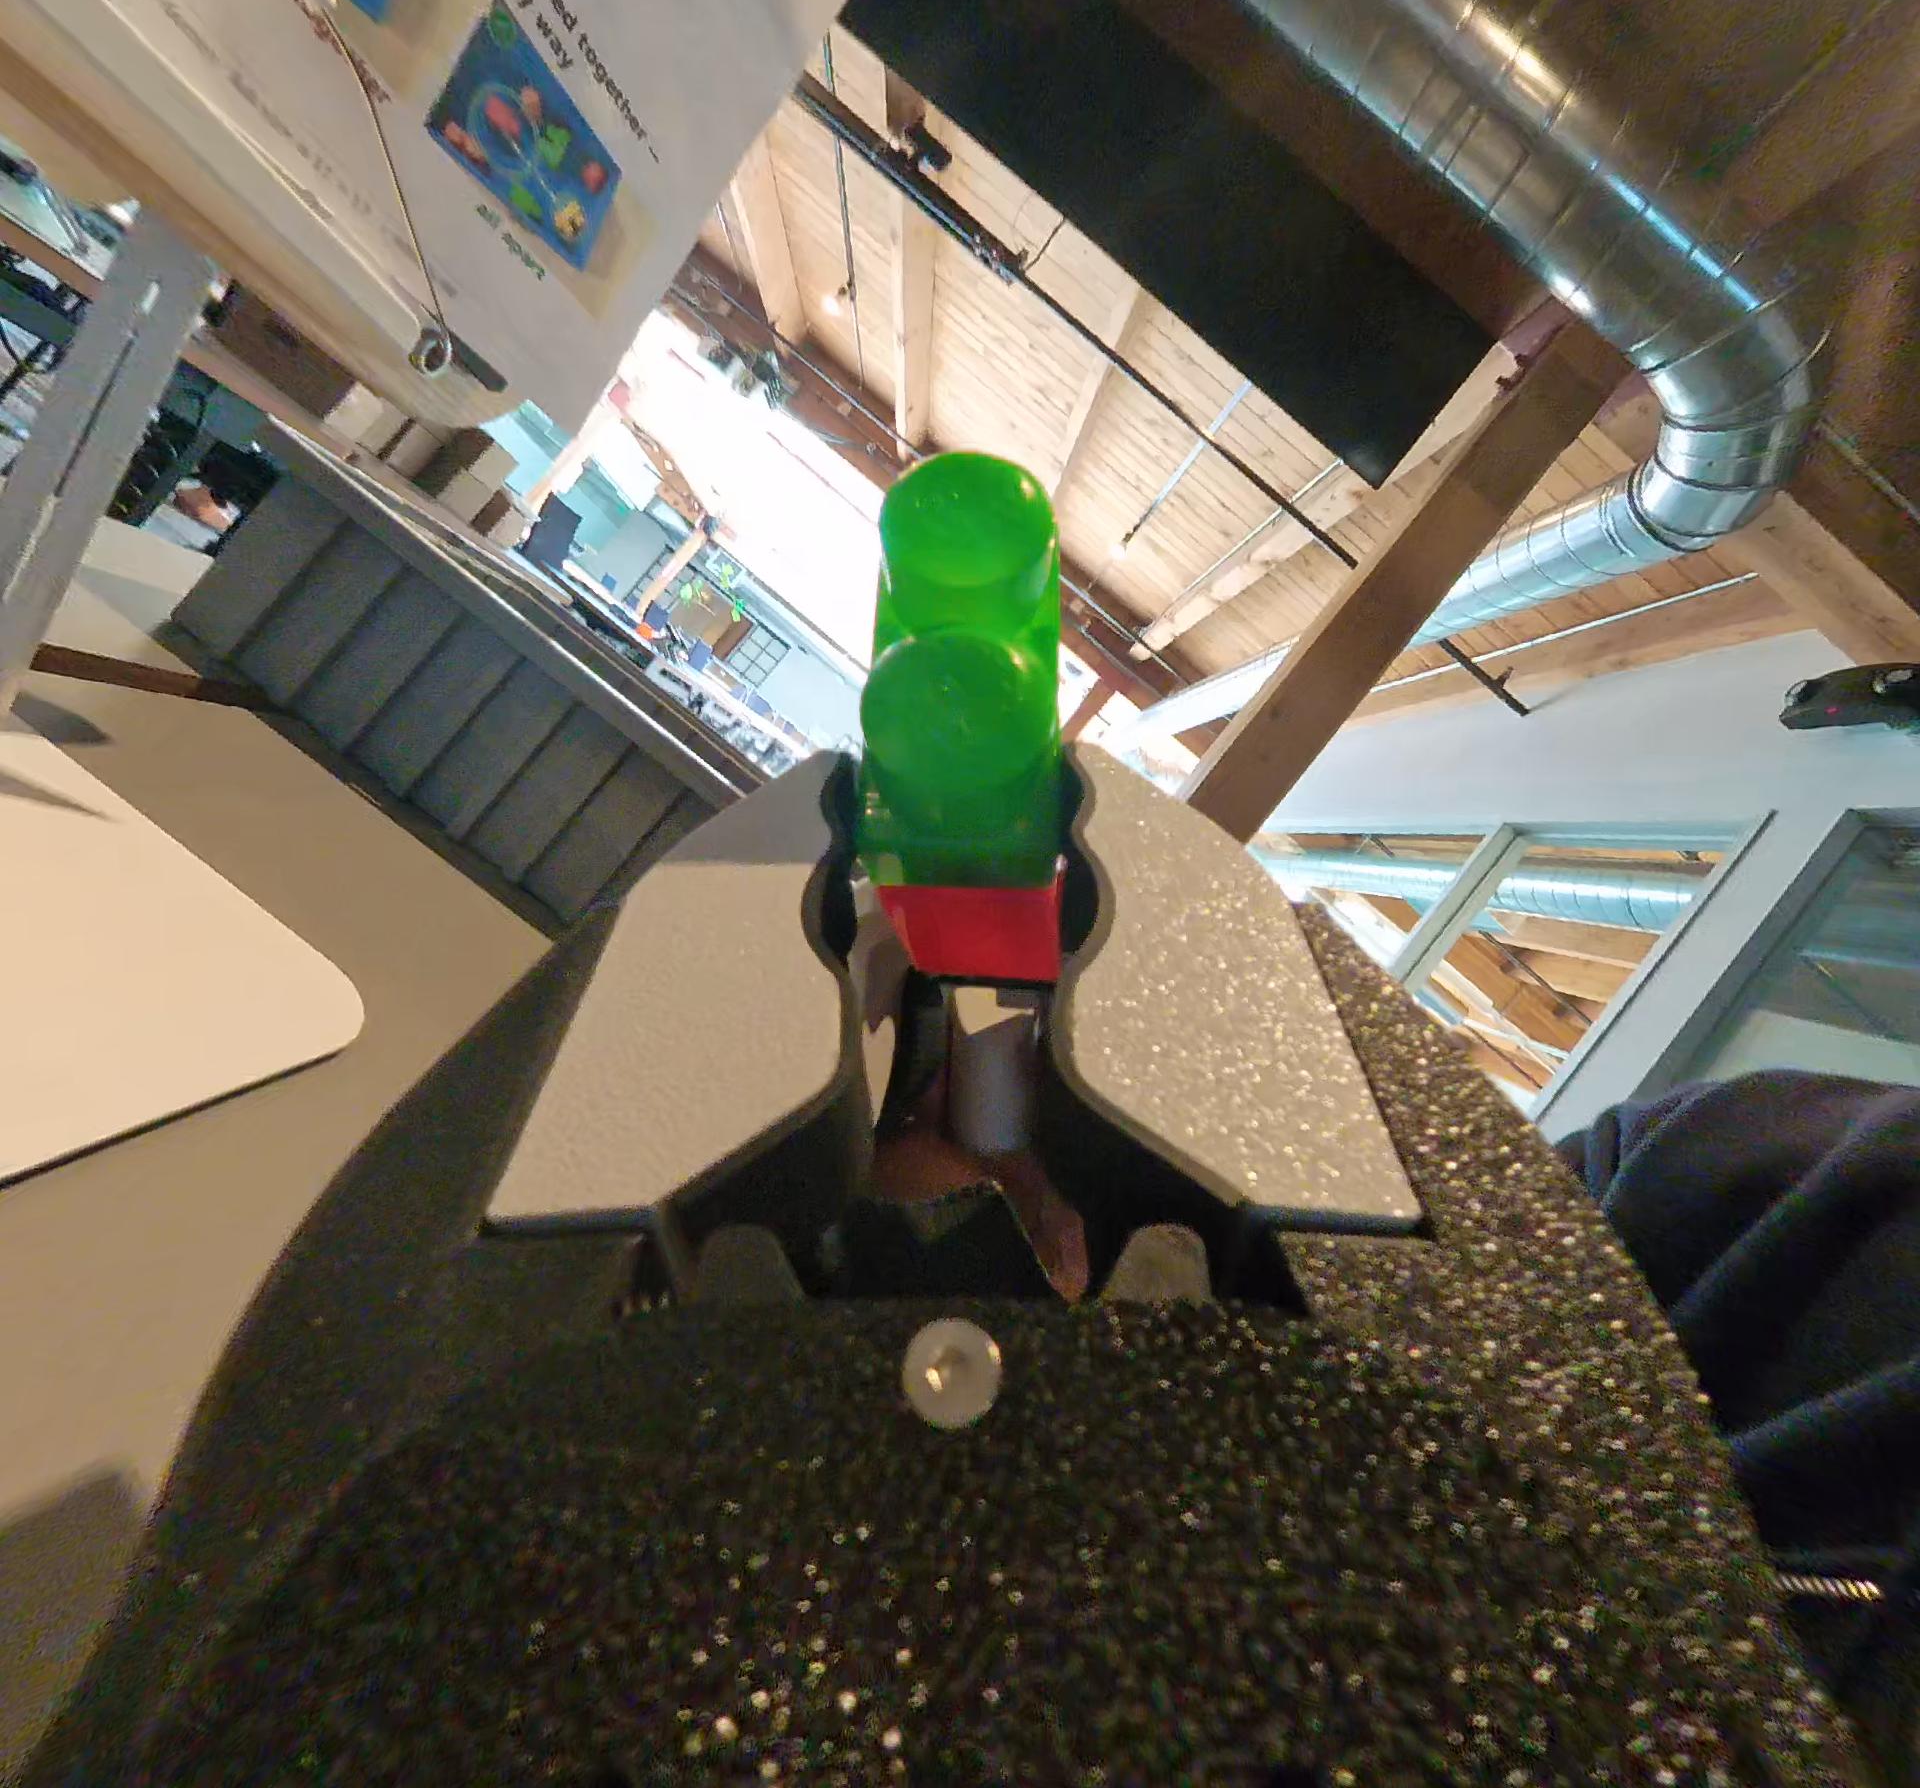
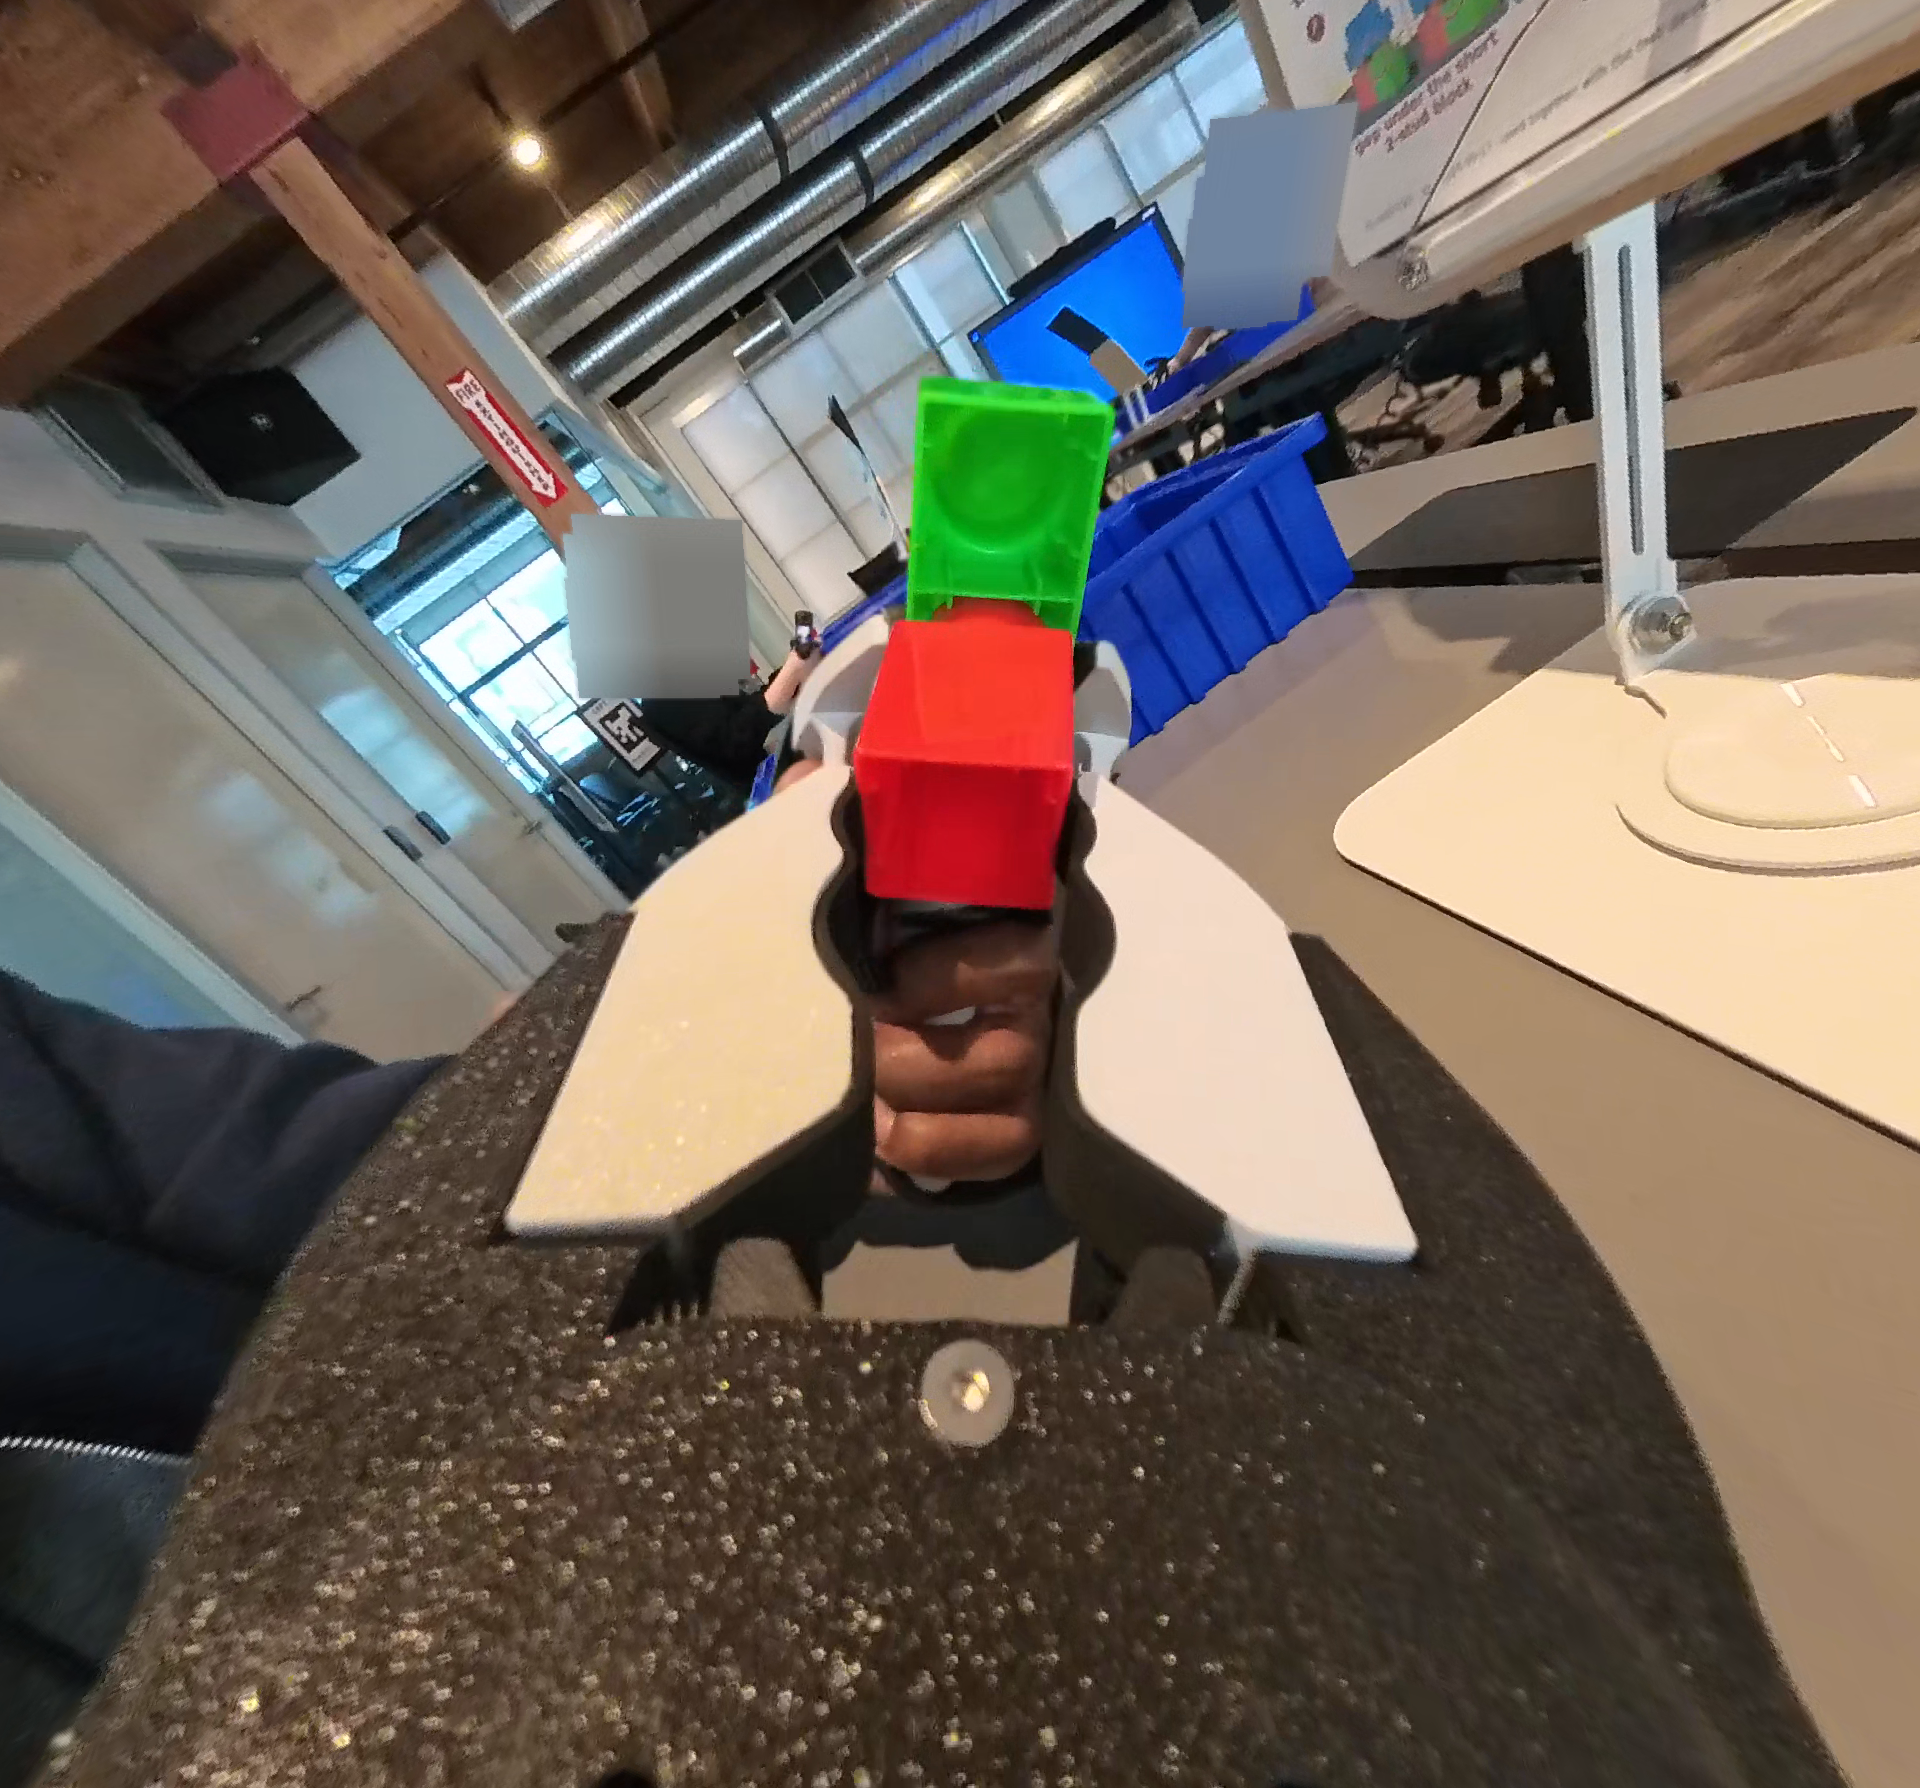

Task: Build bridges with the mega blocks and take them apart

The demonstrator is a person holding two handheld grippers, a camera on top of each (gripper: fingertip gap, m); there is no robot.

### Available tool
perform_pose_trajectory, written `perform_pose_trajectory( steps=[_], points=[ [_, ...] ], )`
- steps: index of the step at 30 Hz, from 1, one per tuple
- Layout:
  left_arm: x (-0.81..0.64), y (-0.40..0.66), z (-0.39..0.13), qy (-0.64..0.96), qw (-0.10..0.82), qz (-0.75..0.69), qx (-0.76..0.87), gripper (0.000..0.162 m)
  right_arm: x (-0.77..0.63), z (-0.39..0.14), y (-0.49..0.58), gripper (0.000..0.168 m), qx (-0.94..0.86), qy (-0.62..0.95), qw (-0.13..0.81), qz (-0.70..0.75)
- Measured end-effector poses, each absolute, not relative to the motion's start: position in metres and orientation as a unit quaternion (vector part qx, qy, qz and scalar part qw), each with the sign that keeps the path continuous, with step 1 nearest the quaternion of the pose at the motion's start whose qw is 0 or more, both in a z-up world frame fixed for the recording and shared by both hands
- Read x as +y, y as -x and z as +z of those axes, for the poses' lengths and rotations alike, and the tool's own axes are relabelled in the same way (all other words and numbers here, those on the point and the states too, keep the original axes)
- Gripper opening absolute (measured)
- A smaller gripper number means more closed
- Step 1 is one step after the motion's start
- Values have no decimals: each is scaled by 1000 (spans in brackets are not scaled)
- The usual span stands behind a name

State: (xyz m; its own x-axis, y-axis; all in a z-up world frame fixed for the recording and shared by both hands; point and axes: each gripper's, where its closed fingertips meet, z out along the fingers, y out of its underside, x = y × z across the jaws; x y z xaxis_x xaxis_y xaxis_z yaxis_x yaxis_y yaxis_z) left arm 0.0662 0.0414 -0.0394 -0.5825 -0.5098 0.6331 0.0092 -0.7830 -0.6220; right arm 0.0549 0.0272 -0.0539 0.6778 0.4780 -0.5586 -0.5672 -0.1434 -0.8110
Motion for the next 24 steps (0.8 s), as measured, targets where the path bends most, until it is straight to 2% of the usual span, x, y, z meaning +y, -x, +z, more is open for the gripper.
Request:
perform_pose_trajectory(
  steps=[13,24],
  points=[
    [25,-62,-55,438,101,-783,431,36,15,-64,-53,35,-38,697,560,446],
    [21,-53,-55,423,84,-766,476,38,13,-63,-48,35,-65,690,557,457]
  ],
)
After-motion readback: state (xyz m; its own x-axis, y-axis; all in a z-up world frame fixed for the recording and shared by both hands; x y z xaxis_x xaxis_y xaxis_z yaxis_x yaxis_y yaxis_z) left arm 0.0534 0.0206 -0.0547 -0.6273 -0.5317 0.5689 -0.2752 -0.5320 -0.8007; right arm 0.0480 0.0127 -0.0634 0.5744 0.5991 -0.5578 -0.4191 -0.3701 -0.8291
